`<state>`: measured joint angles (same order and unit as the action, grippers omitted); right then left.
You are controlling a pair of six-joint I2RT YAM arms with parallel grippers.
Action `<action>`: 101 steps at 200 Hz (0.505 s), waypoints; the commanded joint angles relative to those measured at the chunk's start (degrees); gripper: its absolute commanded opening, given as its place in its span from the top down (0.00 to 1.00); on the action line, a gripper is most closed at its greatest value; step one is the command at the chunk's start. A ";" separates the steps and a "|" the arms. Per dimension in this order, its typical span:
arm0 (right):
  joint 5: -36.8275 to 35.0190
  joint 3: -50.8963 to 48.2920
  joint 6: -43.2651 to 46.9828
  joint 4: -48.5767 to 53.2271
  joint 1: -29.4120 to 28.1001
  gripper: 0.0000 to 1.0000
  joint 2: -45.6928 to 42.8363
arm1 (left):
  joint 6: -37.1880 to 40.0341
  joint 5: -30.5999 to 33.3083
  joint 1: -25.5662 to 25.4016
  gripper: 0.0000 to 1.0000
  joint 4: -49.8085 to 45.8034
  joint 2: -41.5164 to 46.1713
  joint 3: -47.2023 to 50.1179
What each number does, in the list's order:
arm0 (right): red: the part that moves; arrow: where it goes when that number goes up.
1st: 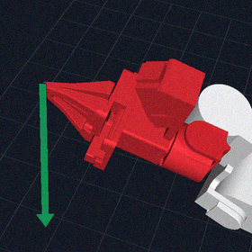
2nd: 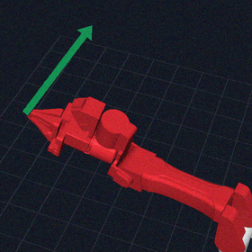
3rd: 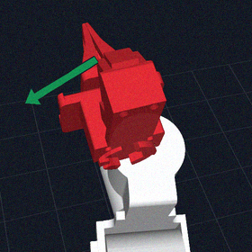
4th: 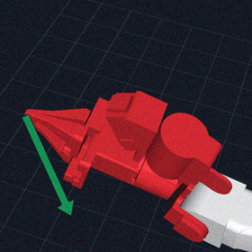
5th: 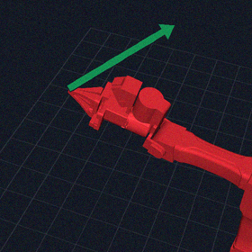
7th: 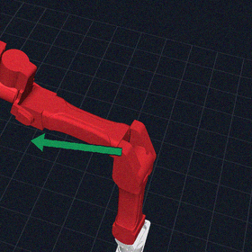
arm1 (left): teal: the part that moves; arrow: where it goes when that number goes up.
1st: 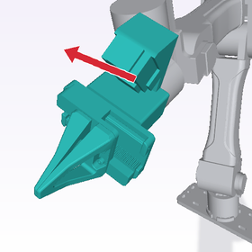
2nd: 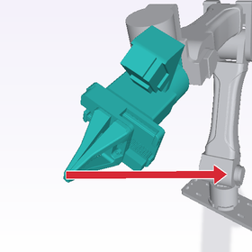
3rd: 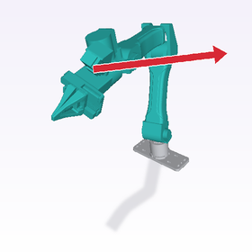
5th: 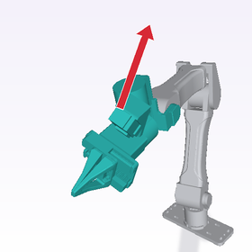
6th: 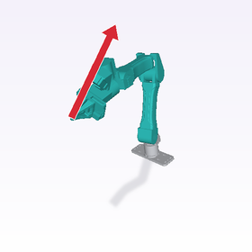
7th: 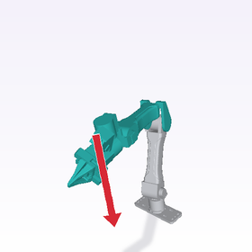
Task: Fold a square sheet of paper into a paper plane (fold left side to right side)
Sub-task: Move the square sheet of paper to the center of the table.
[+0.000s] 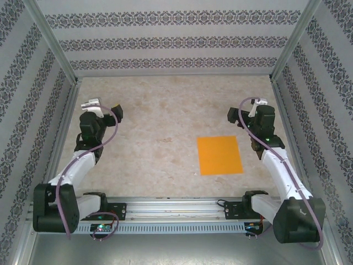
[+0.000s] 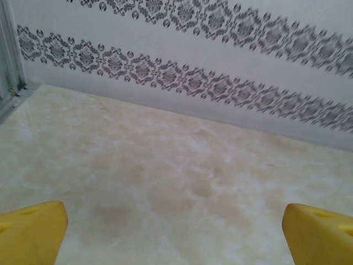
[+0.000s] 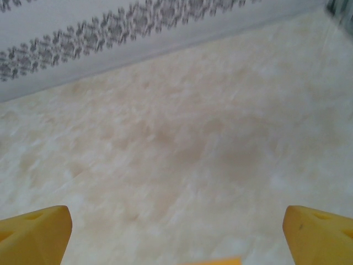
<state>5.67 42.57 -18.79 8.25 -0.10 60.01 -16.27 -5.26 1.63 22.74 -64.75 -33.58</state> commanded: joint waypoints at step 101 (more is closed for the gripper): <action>12.83 -6.04 -14.58 24.77 -14.25 0.10 1.58 | -25.66 -22.77 -11.71 0.01 -22.51 8.83 7.09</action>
<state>17.61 38.87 -30.09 32.99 -10.83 58.72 -36.88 -25.98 -4.80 -1.74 -55.99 -29.19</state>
